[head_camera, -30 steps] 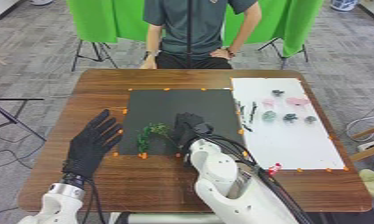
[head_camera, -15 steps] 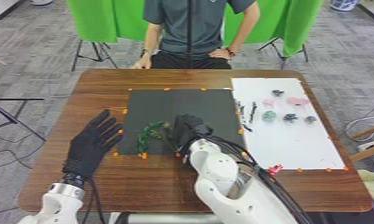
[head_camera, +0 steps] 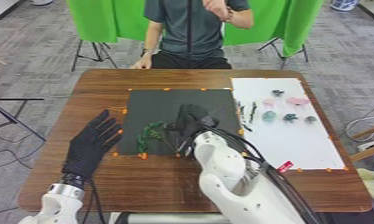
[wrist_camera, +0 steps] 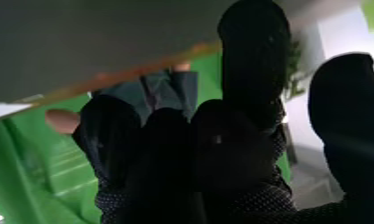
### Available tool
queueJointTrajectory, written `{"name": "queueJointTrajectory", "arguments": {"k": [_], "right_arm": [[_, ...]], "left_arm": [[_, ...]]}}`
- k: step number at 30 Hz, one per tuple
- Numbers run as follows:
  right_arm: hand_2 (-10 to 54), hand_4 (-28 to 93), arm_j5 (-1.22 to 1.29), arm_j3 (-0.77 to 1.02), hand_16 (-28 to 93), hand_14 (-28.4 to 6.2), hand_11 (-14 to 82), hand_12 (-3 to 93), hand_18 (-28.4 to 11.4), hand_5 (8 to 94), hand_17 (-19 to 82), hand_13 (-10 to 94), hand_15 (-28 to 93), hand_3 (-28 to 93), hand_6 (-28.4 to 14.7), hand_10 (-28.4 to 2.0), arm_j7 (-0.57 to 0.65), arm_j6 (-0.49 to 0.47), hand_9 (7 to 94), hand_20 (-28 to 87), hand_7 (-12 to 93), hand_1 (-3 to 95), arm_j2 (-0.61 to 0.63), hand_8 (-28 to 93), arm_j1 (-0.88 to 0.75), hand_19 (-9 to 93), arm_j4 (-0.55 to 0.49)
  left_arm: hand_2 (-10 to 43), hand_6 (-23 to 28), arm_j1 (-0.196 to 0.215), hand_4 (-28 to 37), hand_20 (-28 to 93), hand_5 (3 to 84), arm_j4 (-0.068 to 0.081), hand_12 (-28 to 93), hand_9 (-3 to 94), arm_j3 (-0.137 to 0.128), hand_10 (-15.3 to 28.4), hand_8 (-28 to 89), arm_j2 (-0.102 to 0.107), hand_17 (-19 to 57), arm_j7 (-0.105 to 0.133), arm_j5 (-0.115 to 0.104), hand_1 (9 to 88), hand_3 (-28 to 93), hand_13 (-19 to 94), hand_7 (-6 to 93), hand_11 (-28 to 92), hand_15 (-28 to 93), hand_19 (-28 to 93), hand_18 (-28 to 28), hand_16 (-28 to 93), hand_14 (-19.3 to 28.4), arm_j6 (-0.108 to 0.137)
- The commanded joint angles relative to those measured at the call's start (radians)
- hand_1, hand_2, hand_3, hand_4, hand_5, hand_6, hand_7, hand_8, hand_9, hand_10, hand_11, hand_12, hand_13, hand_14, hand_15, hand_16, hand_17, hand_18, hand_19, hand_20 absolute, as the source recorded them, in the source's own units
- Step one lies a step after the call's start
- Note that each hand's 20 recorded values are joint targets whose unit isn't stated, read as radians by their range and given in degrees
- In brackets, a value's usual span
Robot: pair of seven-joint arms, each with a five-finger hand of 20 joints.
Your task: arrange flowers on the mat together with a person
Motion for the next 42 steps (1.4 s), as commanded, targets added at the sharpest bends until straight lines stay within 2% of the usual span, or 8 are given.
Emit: {"name": "queueJointTrajectory", "arguments": {"k": [1,6,7,10,14,16,24,42], "right_arm": [[5.3,-21,0.349,0.218,25,-9.2,41.9,30.7,-23.4,82.9,37,85,66,77,-2.2,-10.8,-0.068,0.078,90.6,35,30,21.2,0.109,-9,-0.039,86,-0.182],[5.6,-20,1.001,0.535,18,-14.3,32.5,26.7,-22.3,60.3,18,57,56,80,-4.0,-16.1,-0.247,0.015,63.8,31,28,20.8,0.231,-11,-0.189,63,-0.261],[5.9,-21,1.075,0.58,16,-15.1,31.3,25.7,-23.3,57.0,14,51,52,81,-4.2,-16.9,-0.241,0.035,58.8,30,28,20.4,0.265,-12,-0.226,59,-0.281],[6.9,-21,1.161,0.787,15,-15.9,26.6,24.5,-24.2,50.0,7,41,43,81,-4.5,-17.9,-0.302,-0.112,49.8,27,27,17.5,0.339,-12,-0.367,50,-0.305],[6.5,-22,1.319,0.958,20,-14.7,17.4,23.2,-23.7,42.5,4,35,28,81,-4.7,-16.6,-0.322,-0.138,43.1,25,22,16.7,0.369,-11,-0.52,44,-0.339],[3.8,-22,1.278,1.042,23,-13.9,12.5,22.4,-23.3,38.9,3,32,20,81,-5.1,-15.8,-0.327,-0.125,39.7,24,18,16.6,0.355,-10,-0.617,41,-0.371],[-2.0,-23,1.413,1.113,28,-13.2,8.0,22.0,-22.6,35.1,3,31,10,81,-5.3,-14.3,-0.476,-0.037,36.3,22,16,15.9,0.265,-9,-0.789,36,-0.417],[-2.5,-23,1.363,1.07,30,-13.3,9.5,22.0,-22.2,36.8,4,33,11,81,-5.3,-14.8,-0.472,-0.039,38.2,22,18,16.2,0.176,-10,-0.756,36,-0.405]], "left_arm": [[-2.5,2.1,0.04,-25.6,10,29.4,-0.009,15,25.8,-0.012,10.7,-12,-0.019,-10.1,0.014,0.002,28.4,70,22,22.3,19,23,43,20.2,2,12.4,0.007],[-2.4,2.3,0.061,-25.4,10,29.4,-0.023,16,25.6,-0.04,10.9,-12,-0.015,-10.1,0.031,0.006,28.5,69,22,21.4,18,22,43,20.3,3,12.5,0.012],[-2.3,2.4,0.067,-25.3,10,29.4,-0.025,16,25.6,-0.055,10.9,-11,-0.019,-10.1,0.022,0.013,28.5,69,22,21.1,18,22,43,20.6,3,12.5,-0.007],[-2.1,2.5,0.083,-25.2,10,28.6,-0.037,16,24.6,-0.095,10.9,-11,-0.014,-10.2,0.011,0.089,28.6,68,21,20.3,17,22,43,22.9,3,12.5,-0.026],[-2.3,2.2,0.098,-25.0,9,27.6,-0.043,17,23.1,-0.103,10.6,-11,0.001,-10.4,0.035,0.064,28.4,67,20,19.9,16,20,42,23.3,3,12.3,-0.005],[-2.5,2.2,0.099,-25.2,8,27.6,-0.032,17,22.9,-0.095,10.4,-11,0.007,-10.4,0.068,0.046,28.0,67,20,19.8,16,19,42,23.2,3,12.3,0.007],[-3.5,2.6,0.098,-25.1,8,27.0,-0.025,18,21.4,-0.082,9.9,-10,-0.003,-10.8,0.092,0.043,26.7,68,18,19.2,15,17,41,22.0,4,12.0,0.01],[-3.1,3.1,0.091,-25.0,8,27.8,-0.03,19,21.9,-0.059,10.3,-10,-0.032,-10.5,0.087,0.042,27.3,68,19,19.4,15,17,41,21.3,5,12.3,0.012]]}}
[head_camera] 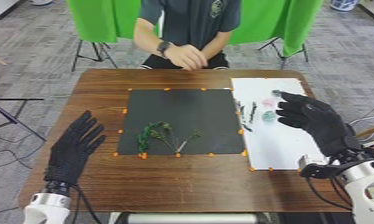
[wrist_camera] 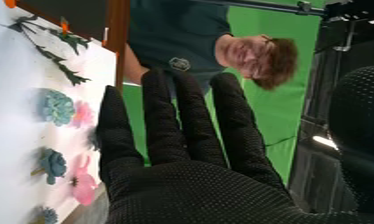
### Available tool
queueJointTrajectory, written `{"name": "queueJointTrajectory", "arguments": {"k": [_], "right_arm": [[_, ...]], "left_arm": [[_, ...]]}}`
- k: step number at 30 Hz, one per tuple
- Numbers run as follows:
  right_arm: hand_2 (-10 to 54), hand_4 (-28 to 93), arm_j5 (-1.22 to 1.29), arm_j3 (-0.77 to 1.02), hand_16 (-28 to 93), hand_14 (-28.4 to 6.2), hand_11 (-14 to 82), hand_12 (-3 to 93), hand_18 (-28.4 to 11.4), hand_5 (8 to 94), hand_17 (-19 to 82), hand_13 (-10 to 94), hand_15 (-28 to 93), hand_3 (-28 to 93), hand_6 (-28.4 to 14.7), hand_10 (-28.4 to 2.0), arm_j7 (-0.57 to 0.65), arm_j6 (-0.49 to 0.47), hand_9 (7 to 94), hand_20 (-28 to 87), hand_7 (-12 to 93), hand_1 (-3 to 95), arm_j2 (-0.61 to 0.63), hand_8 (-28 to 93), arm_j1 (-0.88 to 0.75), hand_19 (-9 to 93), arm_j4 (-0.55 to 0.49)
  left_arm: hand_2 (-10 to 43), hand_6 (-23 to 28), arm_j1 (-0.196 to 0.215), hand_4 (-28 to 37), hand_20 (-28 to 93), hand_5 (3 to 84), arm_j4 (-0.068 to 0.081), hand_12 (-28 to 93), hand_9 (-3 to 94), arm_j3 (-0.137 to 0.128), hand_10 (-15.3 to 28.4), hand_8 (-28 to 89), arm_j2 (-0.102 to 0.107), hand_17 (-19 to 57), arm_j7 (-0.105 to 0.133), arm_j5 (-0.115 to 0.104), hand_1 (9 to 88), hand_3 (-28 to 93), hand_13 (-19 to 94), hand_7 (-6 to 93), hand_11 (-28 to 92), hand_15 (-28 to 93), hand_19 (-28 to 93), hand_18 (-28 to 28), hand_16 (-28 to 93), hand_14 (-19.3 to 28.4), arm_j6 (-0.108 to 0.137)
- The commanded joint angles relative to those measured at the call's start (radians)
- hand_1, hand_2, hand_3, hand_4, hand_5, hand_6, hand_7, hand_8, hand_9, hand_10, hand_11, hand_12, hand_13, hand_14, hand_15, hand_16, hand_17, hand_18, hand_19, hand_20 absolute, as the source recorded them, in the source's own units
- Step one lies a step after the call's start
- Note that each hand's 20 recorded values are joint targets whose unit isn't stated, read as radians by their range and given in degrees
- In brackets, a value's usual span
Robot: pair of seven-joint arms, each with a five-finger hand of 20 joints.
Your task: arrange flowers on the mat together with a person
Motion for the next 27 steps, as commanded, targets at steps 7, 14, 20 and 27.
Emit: {"name": "queueJointTrajectory", "arguments": {"k": [7,14,20,27], "right_arm": [[-2.4,-24,0.01,0.005,30,-13.5,9.7,21.8,-22.2,36.9,4,33,12,81,-5.3,-15.0,0.008,0.002,38.3,22,18,16.3,-0.022,-10,0.0,36,0.002],[-2.3,-24,0.006,0.001,30,-13.6,9.9,21.9,-22.3,36.9,4,34,13,82,-5.2,-15.1,0.017,-0.005,38.4,23,18,16.3,-0.027,-10,0.004,37,0.005],[-2.3,-23,0.008,0.001,29,-13.5,10.1,21.9,-22.4,36.9,4,34,14,82,-5.2,-15.0,0.025,-0.016,38.4,23,18,16.3,-0.022,-10,0.004,38,0.007],[-2.2,-24,0.005,-0.003,29,-13.5,10.4,22.0,-22.4,36.8,3,34,15,82,-5.2,-15.1,0.034,-0.024,38.4,23,18,16.8,-0.013,-10,0.013,38,0.011]], "left_arm": [[-2.7,3.1,0.002,-25.1,8,28.0,0.008,18,22.3,0.013,10.5,-10,-0.021,-10.4,-0.018,-0.001,27.5,68,19,19.3,15,18,42,21.2,5,12.3,0.008],[-2.5,3.2,-0.001,-25.0,9,28.2,0.009,18,22.4,0.011,10.5,-10,-0.019,-10.4,-0.03,-0.001,27.5,68,19,19.2,15,18,42,21.1,5,12.4,0.011],[-2.4,3.1,-0.016,-25.1,9,28.3,0.016,18,22.5,0.012,10.5,-10,-0.015,-10.4,-0.037,-0.006,27.5,68,20,19.1,15,19,42,21.1,4,12.6,0.006],[-2.5,3.2,-0.021,-25.0,9,28.3,0.021,18,22.5,0.009,10.5,-10,-0.014,-10.4,-0.043,0.0,27.4,68,20,19.0,15,19,42,21.0,4,12.5,-0.006]]}}
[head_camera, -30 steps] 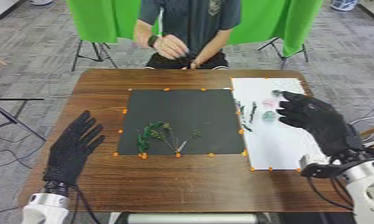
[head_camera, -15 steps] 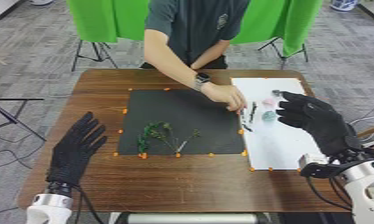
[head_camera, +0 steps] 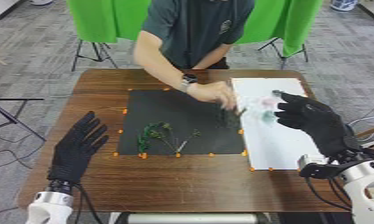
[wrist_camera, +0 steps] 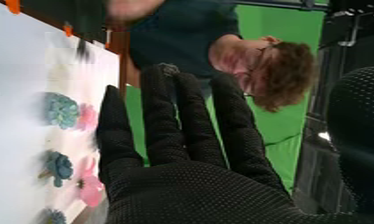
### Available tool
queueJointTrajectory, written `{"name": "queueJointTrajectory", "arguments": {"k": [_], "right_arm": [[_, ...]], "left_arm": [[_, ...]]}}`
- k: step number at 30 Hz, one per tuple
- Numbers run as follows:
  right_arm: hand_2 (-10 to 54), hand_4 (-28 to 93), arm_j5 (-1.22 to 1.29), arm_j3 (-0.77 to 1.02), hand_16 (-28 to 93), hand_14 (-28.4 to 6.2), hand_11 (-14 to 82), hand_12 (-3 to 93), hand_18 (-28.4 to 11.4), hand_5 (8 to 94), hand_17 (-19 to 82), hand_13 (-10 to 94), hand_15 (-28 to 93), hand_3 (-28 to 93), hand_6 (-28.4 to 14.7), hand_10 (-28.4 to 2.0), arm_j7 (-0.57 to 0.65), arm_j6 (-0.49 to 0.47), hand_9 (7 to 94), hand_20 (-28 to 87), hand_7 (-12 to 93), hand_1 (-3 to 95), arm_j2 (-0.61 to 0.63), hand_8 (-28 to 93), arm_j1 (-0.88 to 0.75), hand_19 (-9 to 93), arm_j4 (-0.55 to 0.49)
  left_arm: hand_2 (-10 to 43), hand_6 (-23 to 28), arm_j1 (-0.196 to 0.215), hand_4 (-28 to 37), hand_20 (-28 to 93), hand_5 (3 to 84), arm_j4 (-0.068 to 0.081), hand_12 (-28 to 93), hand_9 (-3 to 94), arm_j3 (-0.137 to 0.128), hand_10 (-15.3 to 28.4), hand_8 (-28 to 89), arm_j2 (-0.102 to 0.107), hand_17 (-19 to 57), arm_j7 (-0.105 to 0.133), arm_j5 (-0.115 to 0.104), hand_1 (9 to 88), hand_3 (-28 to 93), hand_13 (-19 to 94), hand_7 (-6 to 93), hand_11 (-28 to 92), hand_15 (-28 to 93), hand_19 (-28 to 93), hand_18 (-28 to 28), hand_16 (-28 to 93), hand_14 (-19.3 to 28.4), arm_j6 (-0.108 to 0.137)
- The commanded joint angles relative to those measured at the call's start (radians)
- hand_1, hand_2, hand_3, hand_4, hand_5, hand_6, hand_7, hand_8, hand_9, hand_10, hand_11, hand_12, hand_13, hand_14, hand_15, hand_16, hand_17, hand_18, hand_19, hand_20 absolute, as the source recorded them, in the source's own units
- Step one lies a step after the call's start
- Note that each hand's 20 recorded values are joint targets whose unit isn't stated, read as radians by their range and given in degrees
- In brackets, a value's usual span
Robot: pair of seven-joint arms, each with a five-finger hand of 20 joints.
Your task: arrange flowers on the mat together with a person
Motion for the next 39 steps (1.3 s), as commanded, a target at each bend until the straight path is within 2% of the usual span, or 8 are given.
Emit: {"name": "queueJointTrajectory", "arguments": {"k": [1,10,20,23,25,29,33,39], "right_arm": [[-2.2,-24,-0.008,-0.002,28,-13.5,10.4,22.0,-22.4,36.8,3,34,16,82,-5.2,-15.1,0.01,-0.017,38.5,23,18,16.8,0.006,-10,0.005,38,0.007],[-1.9,-24,-0.024,0.01,28,-13.7,10.9,21.9,-22.8,36.8,3,34,17,82,-5.1,-14.8,0.032,-0.031,38.7,23,19,16.5,0.0,-10,-0.003,38,0.004],[-1.7,-24,-0.018,0.002,27,-13.7,10.9,21.8,-22.9,36.9,3,34,18,82,-5.1,-15.0,0.031,-0.03,38.8,23,19,16.6,0.001,-10,0.0,39,0.01],[-1.9,-24,-0.044,-0.023,27,-13.6,11.5,21.9,-23.1,37.2,4,35,20,82,-5.2,-15.1,0.009,0.029,39.6,26,19,16.9,0.017,-10,0.007,43,0.012],[-2.3,-24,-0.137,-0.06,25,-13.4,13.5,21.8,-23.0,37.9,5,37,24,82,-5.3,-15.0,-0.008,0.108,40.7,28,20,17.8,0.047,-11,0.024,46,0.014],[-6.6,-25,-0.417,-0.124,19,-12.6,20.5,21.6,-22.3,41.2,11,42,38,82,-5.7,-14.8,-0.068,0.158,44.6,33,24,22.1,0.118,-13,0.095,56,0.053],[-9.0,-27,-0.686,-0.202,16,-11.2,24.1,21.1,-21.7,43.1,13,46,46,82,-4.3,-13.6,-0.128,0.204,47.6,35,29,25.6,0.196,-15,0.2,60,0.123],[-9.5,-28,-1.118,-0.324,16,-10.6,23.1,20.9,-21.4,40.4,14,46,51,83,-2.7,-11.0,-0.123,0.182,43.9,36,32,27.5,0.284,-17,0.357,62,0.237]], "left_arm": [[-2.4,3.1,-0.001,-25.0,9,28.3,0.014,18,22.5,0.002,10.5,-10,-0.001,-10.4,-0.011,-0.001,27.4,68,20,19.0,15,19,42,21.0,4,12.5,-0.01],[-2.7,3.1,-0.001,-24.9,9,28.3,0.014,18,22.6,0.004,10.5,-10,0.004,-10.4,-0.012,-0.001,27.5,68,20,18.9,15,19,42,21.0,4,12.4,-0.006],[-2.4,3.1,-0.001,-25.0,9,28.3,0.014,18,22.7,0.004,10.5,-10,0.002,-10.4,-0.016,0.0,27.6,68,20,19.0,15,19,42,21.0,4,12.5,-0.017],[-2.3,3.1,0.003,-24.9,9,28.3,0.012,18,22.7,0.004,10.4,-10,-0.002,-10.4,-0.016,-0.001,27.6,68,20,19.0,15,19,42,21.0,4,12.5,-0.013],[-2.3,3.1,0.011,-24.9,9,28.3,0.008,18,22.7,0.004,10.4,-10,-0.004,-10.3,-0.012,0.0,27.6,68,20,19.0,15,19,42,21.0,4,12.4,-0.009],[-2.4,3.1,0.014,-25.1,9,28.3,0.006,18,22.7,0.004,10.4,-10,-0.006,-10.4,-0.014,-0.001,27.6,68,20,18.9,15,19,42,21.0,4,12.4,-0.003],[-2.4,3.1,0.014,-25.0,9,28.3,0.005,18,22.7,0.005,10.5,-10,-0.006,-10.4,-0.015,-0.001,27.7,68,20,19.0,15,19,42,21.0,4,12.4,-0.001],[-2.3,3.0,0.009,-25.0,9,28.3,0.005,18,22.8,0.006,10.5,-10,-0.007,-10.4,-0.019,-0.002,27.6,68,20,19.1,15,19,42,21.0,4,12.5,0.006]]}}
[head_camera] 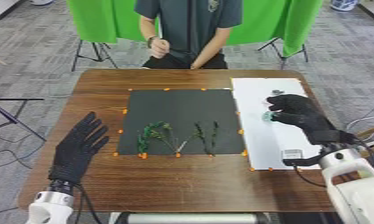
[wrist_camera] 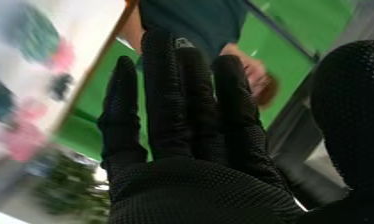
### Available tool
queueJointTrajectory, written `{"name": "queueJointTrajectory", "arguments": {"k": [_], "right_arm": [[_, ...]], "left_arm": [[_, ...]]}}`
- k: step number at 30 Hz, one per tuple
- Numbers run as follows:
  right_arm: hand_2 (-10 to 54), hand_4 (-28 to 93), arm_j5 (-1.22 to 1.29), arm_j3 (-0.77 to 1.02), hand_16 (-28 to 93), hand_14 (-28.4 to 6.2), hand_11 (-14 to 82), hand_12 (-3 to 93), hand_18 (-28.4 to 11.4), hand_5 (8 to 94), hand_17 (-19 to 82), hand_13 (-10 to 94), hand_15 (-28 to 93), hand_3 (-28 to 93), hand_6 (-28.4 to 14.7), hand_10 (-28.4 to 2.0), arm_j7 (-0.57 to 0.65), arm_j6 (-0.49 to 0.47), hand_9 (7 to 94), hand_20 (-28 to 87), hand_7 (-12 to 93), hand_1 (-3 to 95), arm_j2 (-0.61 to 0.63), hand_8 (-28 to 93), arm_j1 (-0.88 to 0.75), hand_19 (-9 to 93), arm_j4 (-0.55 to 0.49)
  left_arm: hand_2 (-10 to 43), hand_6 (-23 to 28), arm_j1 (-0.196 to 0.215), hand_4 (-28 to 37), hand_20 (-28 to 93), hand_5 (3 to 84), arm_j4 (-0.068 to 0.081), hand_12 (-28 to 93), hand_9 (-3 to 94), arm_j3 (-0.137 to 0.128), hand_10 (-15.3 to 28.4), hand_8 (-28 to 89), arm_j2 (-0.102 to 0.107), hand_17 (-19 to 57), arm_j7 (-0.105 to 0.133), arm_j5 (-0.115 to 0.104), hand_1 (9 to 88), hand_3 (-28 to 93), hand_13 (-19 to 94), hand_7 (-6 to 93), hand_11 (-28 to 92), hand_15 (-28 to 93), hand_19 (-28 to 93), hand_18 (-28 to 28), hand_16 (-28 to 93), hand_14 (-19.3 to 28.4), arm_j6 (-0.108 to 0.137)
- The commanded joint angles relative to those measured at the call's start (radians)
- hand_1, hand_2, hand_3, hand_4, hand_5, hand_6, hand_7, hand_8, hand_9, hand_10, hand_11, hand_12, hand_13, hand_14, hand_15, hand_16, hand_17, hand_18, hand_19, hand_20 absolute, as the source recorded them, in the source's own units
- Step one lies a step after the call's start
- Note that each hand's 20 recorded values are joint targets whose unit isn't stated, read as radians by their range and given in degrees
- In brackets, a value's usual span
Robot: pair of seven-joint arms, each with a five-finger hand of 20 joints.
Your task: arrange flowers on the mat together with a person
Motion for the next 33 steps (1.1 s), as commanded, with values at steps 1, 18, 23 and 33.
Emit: {"name": "queueJointTrajectory", "arguments": {"k": [1,18,23,33], "right_arm": [[-9.5,-28,-0.588,-0.12,17,-10.3,22.9,21.1,-21.4,39.7,14,45,55,83,-2.7,-10.9,0.024,-0.029,43.0,36,32,27.7,0.129,-17,0.222,62,0.118],[-9.5,-28,-0.84,-0.364,19,-10.8,27.1,21.2,-19.4,47.5,15,47,79,84,0.1,-9.3,0.236,-0.129,50.0,39,33,31.1,0.229,-19,0.411,66,0.293],[-9.5,-28,-0.847,-0.401,19,-10.4,26.6,21.0,-19.3,47.8,15,47,79,83,0.3,-9.0,0.242,-0.111,50.3,39,33,31.2,0.222,-18,0.432,67,0.327],[-9.5,-28,-0.844,-0.46,17,-9.6,26.1,20.8,-18.9,49.1,16,51,76,81,1.0,-9.0,0.252,-0.128,53.6,39,33,31.6,0.213,-18,0.465,68,0.368]], "left_arm": [[-2.3,3.0,0.011,-25.0,9,28.3,0.0,18,22.8,0.004,10.5,-10,-0.009,-10.4,-0.013,-0.002,27.7,68,20,19.2,16,19,42,21.0,4,12.5,0.008],[-2.4,3.0,0.022,-25.1,9,28.4,-0.001,18,23.1,0.012,10.7,-10,0.004,-10.4,0.008,-0.012,27.6,68,20,19.1,16,19,42,20.9,4,12.5,0.01],[-2.3,3.0,0.022,-25.2,9,28.4,0.0,18,23.3,0.014,10.7,-10,0.005,-10.4,0.003,-0.013,27.6,68,21,19.0,16,19,42,20.9,4,12.5,0.01],[-2.5,2.9,0.021,-25.2,9,28.4,-0.001,18,23.7,0.013,10.6,-10,0.0,-10.4,0.0,-0.01,27.5,68,21,19.1,16,20,42,21.0,4,12.7,0.007]]}}
